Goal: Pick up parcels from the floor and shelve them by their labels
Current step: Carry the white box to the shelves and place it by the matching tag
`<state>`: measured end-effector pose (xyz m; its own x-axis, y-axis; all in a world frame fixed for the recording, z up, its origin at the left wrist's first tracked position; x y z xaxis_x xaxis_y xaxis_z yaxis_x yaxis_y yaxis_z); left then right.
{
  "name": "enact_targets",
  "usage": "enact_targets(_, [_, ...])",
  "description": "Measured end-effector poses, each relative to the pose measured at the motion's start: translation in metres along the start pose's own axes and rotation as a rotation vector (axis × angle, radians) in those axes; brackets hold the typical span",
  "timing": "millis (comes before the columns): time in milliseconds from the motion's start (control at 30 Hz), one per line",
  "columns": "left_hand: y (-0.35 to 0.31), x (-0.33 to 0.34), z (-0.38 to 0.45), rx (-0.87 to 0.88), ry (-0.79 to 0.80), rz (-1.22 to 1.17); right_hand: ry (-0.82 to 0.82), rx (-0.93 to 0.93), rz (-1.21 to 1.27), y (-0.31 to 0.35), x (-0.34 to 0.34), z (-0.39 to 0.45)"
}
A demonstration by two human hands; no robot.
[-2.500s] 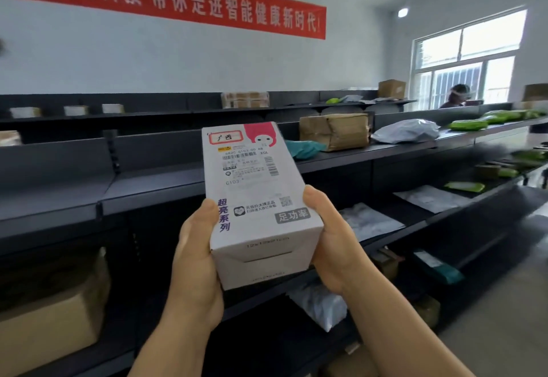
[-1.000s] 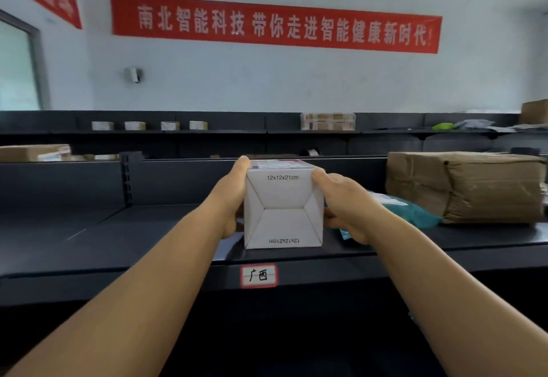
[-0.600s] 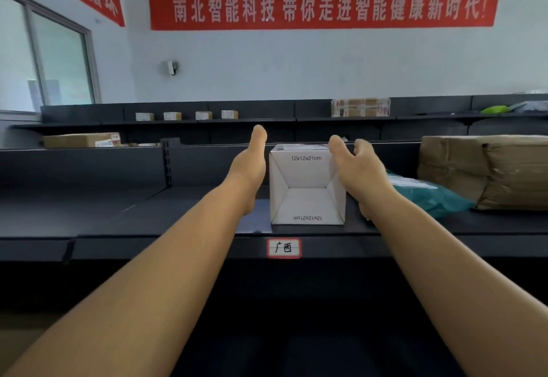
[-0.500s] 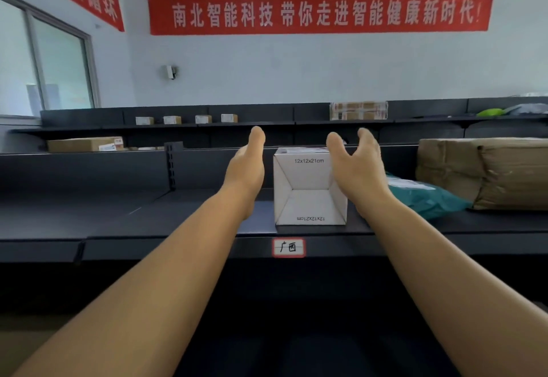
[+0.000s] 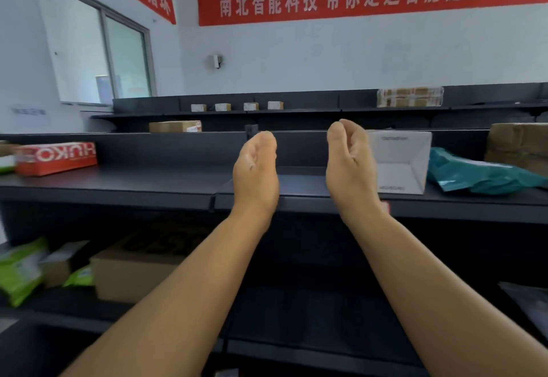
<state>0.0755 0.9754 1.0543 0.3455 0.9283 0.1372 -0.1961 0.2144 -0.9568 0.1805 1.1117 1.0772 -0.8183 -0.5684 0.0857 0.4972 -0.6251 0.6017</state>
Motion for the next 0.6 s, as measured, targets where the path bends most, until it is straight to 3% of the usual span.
enact_targets(333, [0.004, -0.144, -0.029, 0.029, -0.205, 0.029, 0.153, 0.138, 0.229, 0.028, 0.123, -0.086])
enact_targets(600, [0.034, -0.254, -0.052, -0.062, -0.422, 0.037, 0.326, 0.265, 0.35, 0.029, 0.214, -0.155])
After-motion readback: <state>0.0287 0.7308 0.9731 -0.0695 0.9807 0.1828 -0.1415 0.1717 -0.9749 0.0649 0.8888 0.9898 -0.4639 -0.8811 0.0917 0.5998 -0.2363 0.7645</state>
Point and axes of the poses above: each hand's wrist, its own z-axis towards the middle knuckle, its own x-axis out of the palm, y = z × x, the point moved 10 cm from there along z, towards the middle knuckle, and after that the axes turned 14 degrees about -x, right-handed, at the moved point
